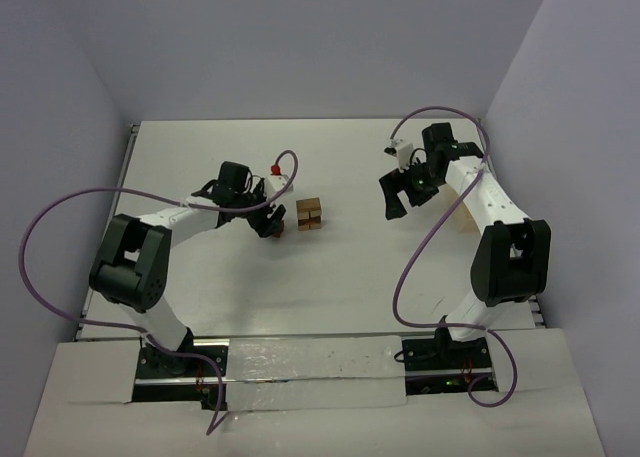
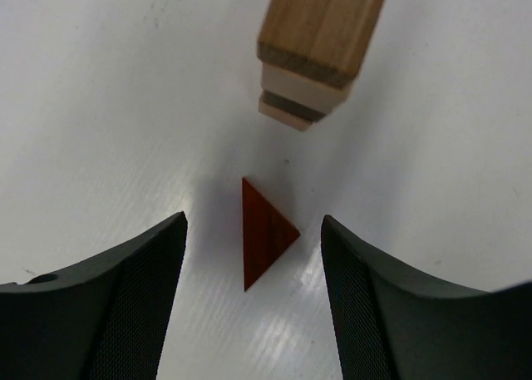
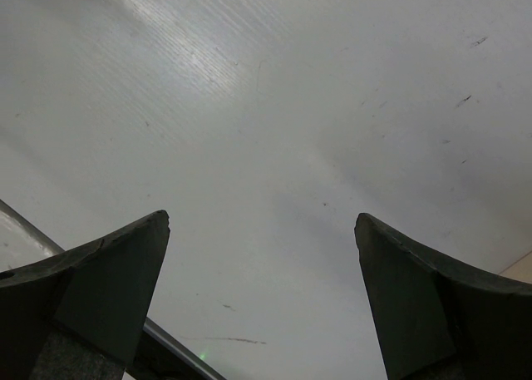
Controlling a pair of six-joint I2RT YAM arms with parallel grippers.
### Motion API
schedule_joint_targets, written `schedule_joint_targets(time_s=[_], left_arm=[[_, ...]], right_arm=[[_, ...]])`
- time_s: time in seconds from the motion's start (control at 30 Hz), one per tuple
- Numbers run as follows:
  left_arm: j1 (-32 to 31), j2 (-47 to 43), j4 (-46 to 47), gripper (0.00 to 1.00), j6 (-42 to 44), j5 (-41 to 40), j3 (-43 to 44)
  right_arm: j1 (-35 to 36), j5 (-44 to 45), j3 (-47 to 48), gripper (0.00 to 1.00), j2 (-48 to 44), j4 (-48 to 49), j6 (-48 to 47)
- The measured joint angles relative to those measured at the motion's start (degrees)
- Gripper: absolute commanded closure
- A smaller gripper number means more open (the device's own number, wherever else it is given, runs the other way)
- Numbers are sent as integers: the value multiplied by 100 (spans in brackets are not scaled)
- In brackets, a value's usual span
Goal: Build the wood block tower
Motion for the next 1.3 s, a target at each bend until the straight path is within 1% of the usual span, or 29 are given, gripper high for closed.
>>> schedule_joint_targets(time_s=[0.17, 0.27, 0.53, 0.67, 0.9, 1.1, 1.17, 1.3], left_arm=[[-69, 357, -105, 34, 23, -70, 313], [-103, 516, -250, 35, 51, -107, 405], [-114, 570, -567, 35, 252, -105, 436], [-113, 600, -784, 40, 418, -44, 465], [-75, 758, -988, 46, 593, 37, 508], [-26, 770, -990, 49, 565, 78, 576], [-21, 774, -990, 53, 540, 108, 601], [-18, 781, -994, 65, 515, 153, 646]], right_arm=[[0, -5, 0, 0, 0, -2, 0], [0, -5, 0, 0, 0, -4, 0], [0, -11, 0, 0, 0, -7, 0], [0, -13, 5, 0, 0, -9, 0], [0, -11, 9, 0, 0, -9, -2], [0, -11, 9, 0, 0, -9, -2], [0, -11, 9, 0, 0, -9, -2], [0, -11, 9, 0, 0, -9, -2]])
